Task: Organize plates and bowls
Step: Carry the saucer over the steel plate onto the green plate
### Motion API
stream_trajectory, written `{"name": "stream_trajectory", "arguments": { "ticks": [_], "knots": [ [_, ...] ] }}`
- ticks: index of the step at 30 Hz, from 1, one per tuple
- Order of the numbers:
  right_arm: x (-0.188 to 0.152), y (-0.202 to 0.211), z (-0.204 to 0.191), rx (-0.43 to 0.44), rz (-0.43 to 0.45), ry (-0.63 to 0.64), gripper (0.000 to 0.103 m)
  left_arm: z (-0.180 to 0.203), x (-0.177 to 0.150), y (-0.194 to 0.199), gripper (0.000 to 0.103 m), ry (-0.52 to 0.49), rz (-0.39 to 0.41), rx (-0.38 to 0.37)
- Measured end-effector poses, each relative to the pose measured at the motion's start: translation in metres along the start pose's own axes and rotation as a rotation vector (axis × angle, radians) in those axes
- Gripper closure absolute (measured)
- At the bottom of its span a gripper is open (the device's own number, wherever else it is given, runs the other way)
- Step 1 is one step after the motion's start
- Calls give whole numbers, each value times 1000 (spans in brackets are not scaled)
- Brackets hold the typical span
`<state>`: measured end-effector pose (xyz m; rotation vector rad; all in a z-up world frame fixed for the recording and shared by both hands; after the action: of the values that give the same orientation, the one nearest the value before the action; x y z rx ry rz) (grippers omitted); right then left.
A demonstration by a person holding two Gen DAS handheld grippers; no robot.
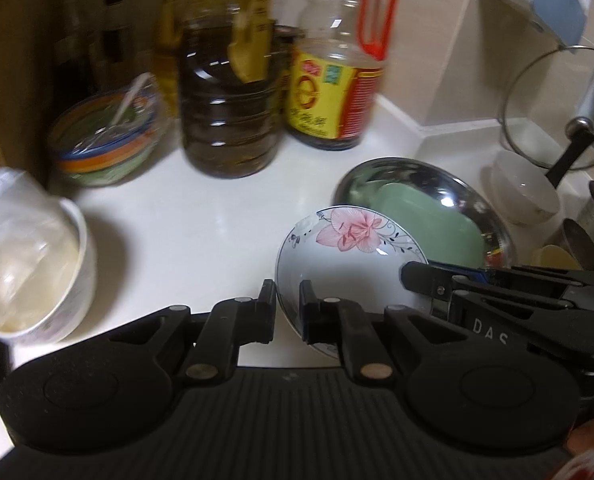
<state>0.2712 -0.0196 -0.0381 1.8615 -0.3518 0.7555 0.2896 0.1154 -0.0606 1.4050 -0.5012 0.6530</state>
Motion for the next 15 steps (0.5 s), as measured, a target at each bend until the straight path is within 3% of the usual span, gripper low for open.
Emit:
{"name": "stream_trajectory", "arguments": {
  "ticks": [15],
  "knots": [
    [7, 18, 48, -114, 41, -93, 96, 48, 21, -23, 93, -101, 4, -98]
  ]
}}
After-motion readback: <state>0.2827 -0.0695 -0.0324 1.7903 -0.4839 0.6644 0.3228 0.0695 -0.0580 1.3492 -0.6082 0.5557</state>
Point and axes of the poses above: each gripper's, at about its wrist camera, not at the fingertips, and y roughly against the way its jaws point, z to its right, x to its top, the point moved 4 cm from there along -y, roughly the way its jaws point, and after that the axes turned 2 degrees about z, right-handed, at the moved point
